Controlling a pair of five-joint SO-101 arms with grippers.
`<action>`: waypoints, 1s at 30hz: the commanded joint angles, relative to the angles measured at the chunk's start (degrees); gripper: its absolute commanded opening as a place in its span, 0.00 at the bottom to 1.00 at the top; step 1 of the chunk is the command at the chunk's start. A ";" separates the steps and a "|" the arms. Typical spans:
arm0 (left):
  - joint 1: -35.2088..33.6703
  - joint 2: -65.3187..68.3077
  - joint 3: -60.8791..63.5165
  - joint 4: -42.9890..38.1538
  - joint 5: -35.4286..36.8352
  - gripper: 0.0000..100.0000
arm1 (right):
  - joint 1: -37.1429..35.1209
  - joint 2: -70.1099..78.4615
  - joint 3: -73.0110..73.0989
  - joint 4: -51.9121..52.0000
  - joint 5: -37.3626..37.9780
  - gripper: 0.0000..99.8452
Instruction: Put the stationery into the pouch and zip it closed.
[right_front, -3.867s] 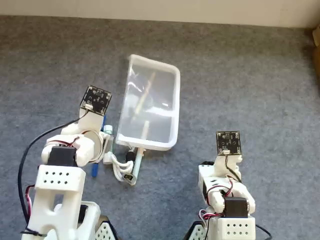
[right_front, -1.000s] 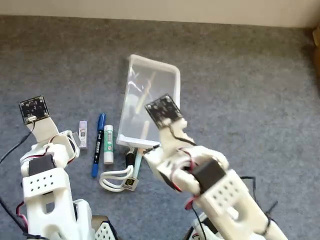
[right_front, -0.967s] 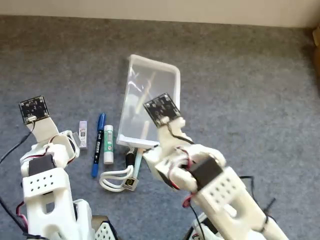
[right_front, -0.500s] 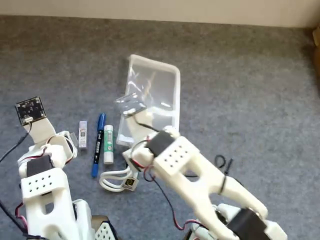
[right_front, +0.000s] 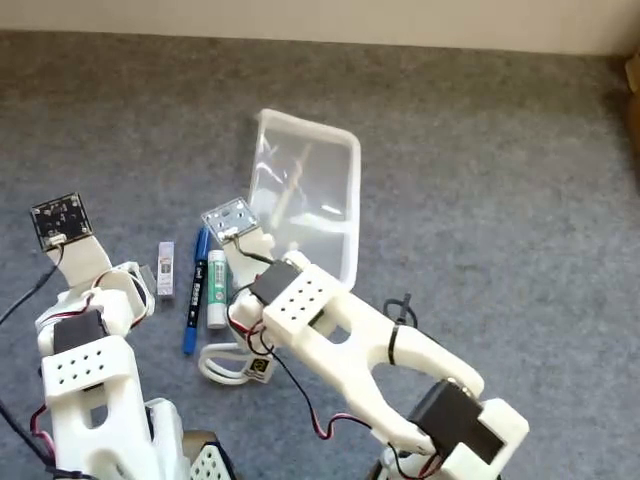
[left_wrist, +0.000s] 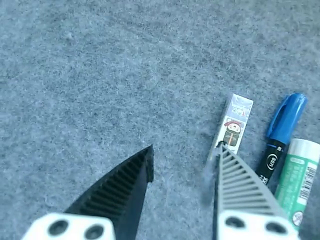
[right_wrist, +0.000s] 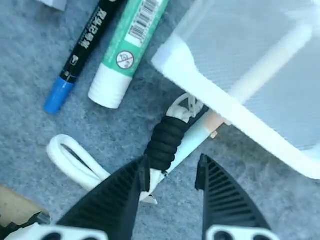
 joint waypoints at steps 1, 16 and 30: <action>-0.66 -1.27 -0.48 -1.23 0.53 0.20 | -2.51 -0.31 -3.65 -1.19 -0.62 0.16; -0.66 -1.27 0.40 -1.67 0.35 0.20 | -4.79 4.62 -1.71 -1.36 -0.53 0.16; -0.66 -1.27 1.01 -3.25 0.35 0.20 | -6.64 6.46 -1.63 -1.27 -0.53 0.16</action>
